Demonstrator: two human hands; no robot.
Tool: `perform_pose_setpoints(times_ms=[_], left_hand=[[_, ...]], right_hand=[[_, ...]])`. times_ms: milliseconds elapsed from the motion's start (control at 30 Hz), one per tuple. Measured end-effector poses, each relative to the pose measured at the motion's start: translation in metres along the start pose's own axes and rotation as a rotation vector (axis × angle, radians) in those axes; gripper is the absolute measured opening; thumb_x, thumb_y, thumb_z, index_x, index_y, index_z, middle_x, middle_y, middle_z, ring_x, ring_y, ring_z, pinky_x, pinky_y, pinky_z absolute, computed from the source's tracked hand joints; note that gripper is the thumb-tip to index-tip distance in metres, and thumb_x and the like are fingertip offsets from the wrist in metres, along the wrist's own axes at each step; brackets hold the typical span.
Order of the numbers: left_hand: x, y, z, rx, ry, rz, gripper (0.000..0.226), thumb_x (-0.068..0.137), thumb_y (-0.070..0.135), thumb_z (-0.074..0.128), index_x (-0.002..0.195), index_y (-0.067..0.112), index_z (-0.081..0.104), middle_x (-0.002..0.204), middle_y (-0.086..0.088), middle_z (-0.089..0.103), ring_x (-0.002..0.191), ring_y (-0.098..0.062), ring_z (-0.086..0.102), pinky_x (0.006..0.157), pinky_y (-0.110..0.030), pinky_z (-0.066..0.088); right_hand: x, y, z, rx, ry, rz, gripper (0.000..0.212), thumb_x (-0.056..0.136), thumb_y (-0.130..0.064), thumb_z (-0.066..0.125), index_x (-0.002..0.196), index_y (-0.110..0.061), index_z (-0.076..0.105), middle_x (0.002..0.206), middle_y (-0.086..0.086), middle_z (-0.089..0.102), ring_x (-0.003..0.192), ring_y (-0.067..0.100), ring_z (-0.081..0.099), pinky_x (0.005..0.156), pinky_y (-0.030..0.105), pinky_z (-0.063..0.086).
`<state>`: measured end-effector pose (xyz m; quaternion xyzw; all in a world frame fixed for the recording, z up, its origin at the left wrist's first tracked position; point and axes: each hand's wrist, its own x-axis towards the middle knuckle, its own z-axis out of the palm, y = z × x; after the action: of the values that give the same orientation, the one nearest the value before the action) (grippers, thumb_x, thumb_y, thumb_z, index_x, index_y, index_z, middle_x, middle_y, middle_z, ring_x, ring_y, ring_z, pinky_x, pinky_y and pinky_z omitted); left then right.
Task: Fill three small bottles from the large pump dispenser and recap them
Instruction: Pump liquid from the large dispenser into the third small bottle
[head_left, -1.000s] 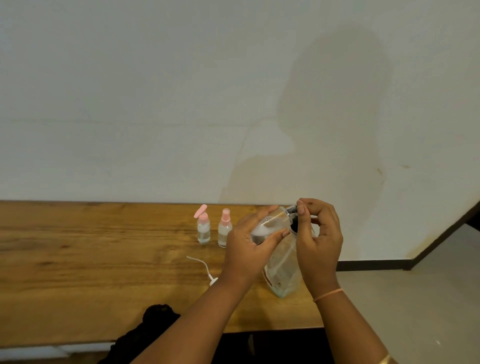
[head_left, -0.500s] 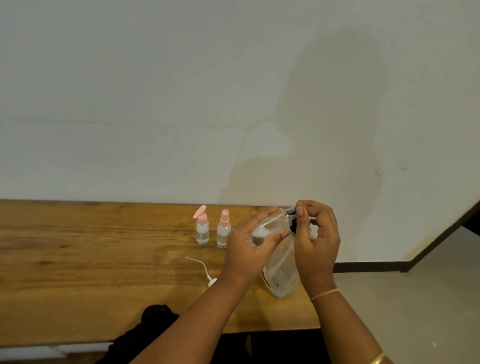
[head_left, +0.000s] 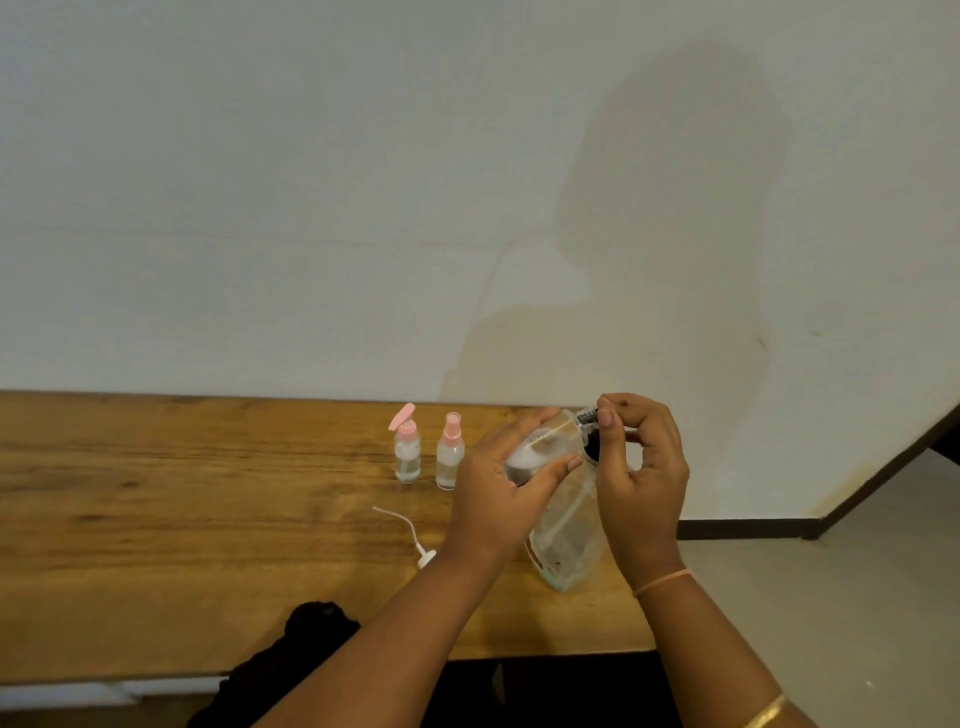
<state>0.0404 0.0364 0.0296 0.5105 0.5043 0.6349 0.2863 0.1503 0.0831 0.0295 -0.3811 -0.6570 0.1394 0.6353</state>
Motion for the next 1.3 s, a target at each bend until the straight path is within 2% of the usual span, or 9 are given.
perform_pose_setpoints(times_ms=[167, 433, 567, 667, 967, 1067, 1167, 1233, 1300], left_hand=[[0.003, 0.006, 0.001, -0.047, -0.005, 0.037, 0.043, 0.075, 0.014, 0.077, 0.112, 0.029, 0.062, 0.108, 0.007, 0.067, 0.1, 0.007, 0.06, 0.077, -0.002, 0.043], [0.001, -0.001, 0.002, -0.033, -0.01, -0.005, 0.044, 0.075, 0.014, 0.076, 0.11, 0.034, 0.06, 0.111, 0.013, 0.063, 0.103, 0.014, 0.055, 0.076, -0.001, 0.043], [0.003, 0.0, 0.002, -0.059, -0.015, 0.002, 0.044, 0.075, 0.012, 0.077, 0.11, 0.032, 0.061, 0.11, 0.012, 0.063, 0.103, 0.014, 0.056, 0.075, -0.001, 0.043], [0.005, 0.001, 0.0, -0.045, -0.013, 0.026, 0.044, 0.076, 0.015, 0.077, 0.115, 0.028, 0.062, 0.112, 0.008, 0.065, 0.106, 0.009, 0.056, 0.081, -0.002, 0.041], [0.002, -0.006, 0.001, 0.012, -0.01, 0.014, 0.044, 0.075, 0.02, 0.077, 0.113, 0.032, 0.061, 0.111, 0.01, 0.065, 0.105, 0.008, 0.057, 0.08, -0.003, 0.043], [0.0, -0.005, 0.001, 0.009, -0.001, 0.015, 0.044, 0.075, 0.018, 0.077, 0.115, 0.028, 0.062, 0.112, 0.008, 0.065, 0.104, 0.009, 0.057, 0.079, -0.002, 0.043], [0.002, 0.001, 0.0, 0.029, -0.005, 0.055, 0.043, 0.076, 0.014, 0.077, 0.117, 0.019, 0.064, 0.111, 0.004, 0.066, 0.103, 0.013, 0.055, 0.081, 0.006, 0.034], [0.004, 0.002, -0.003, 0.031, -0.013, 0.063, 0.043, 0.076, 0.017, 0.076, 0.117, 0.023, 0.063, 0.112, 0.006, 0.065, 0.105, 0.012, 0.055, 0.083, 0.003, 0.035], [0.005, 0.001, -0.005, 0.01, -0.017, 0.047, 0.044, 0.076, 0.018, 0.076, 0.115, 0.031, 0.061, 0.112, 0.009, 0.065, 0.105, 0.009, 0.056, 0.081, -0.001, 0.041]], right_hand=[[0.006, -0.017, -0.001, 0.054, 0.044, 0.028, 0.015, 0.092, -0.03, 0.049, 0.089, -0.042, 0.056, 0.096, -0.015, 0.06, 0.094, 0.012, 0.059, 0.078, 0.037, 0.052], [0.001, 0.0, 0.002, -0.042, 0.018, -0.01, 0.012, 0.093, -0.026, 0.049, 0.091, -0.038, 0.054, 0.095, -0.019, 0.056, 0.092, 0.002, 0.054, 0.078, 0.04, 0.05], [0.003, -0.009, 0.001, 0.02, 0.043, 0.035, 0.014, 0.092, -0.029, 0.049, 0.089, -0.042, 0.054, 0.095, -0.017, 0.059, 0.093, 0.008, 0.057, 0.079, 0.037, 0.051], [0.008, -0.016, 0.001, 0.045, 0.048, 0.033, 0.015, 0.092, -0.029, 0.05, 0.089, -0.043, 0.055, 0.094, -0.016, 0.06, 0.093, 0.009, 0.058, 0.079, 0.034, 0.052], [0.0, -0.001, 0.001, -0.034, 0.024, 0.005, 0.015, 0.093, -0.027, 0.049, 0.092, -0.042, 0.052, 0.096, -0.019, 0.057, 0.093, 0.002, 0.055, 0.078, 0.046, 0.05], [0.0, -0.01, 0.001, 0.025, 0.031, 0.046, 0.014, 0.092, -0.029, 0.05, 0.089, -0.042, 0.054, 0.094, -0.016, 0.059, 0.091, 0.009, 0.058, 0.078, 0.041, 0.052], [0.005, -0.017, -0.001, 0.068, 0.034, 0.044, 0.015, 0.091, -0.029, 0.05, 0.087, -0.042, 0.056, 0.094, -0.014, 0.06, 0.092, 0.012, 0.059, 0.078, 0.028, 0.052], [0.007, -0.018, 0.001, 0.051, 0.021, 0.036, 0.015, 0.091, -0.03, 0.05, 0.088, -0.043, 0.055, 0.095, -0.015, 0.06, 0.092, 0.012, 0.059, 0.076, 0.024, 0.051], [0.005, -0.016, 0.003, 0.037, 0.025, 0.04, 0.015, 0.092, -0.029, 0.05, 0.088, -0.043, 0.055, 0.095, -0.017, 0.059, 0.092, 0.012, 0.058, 0.076, 0.028, 0.052]])
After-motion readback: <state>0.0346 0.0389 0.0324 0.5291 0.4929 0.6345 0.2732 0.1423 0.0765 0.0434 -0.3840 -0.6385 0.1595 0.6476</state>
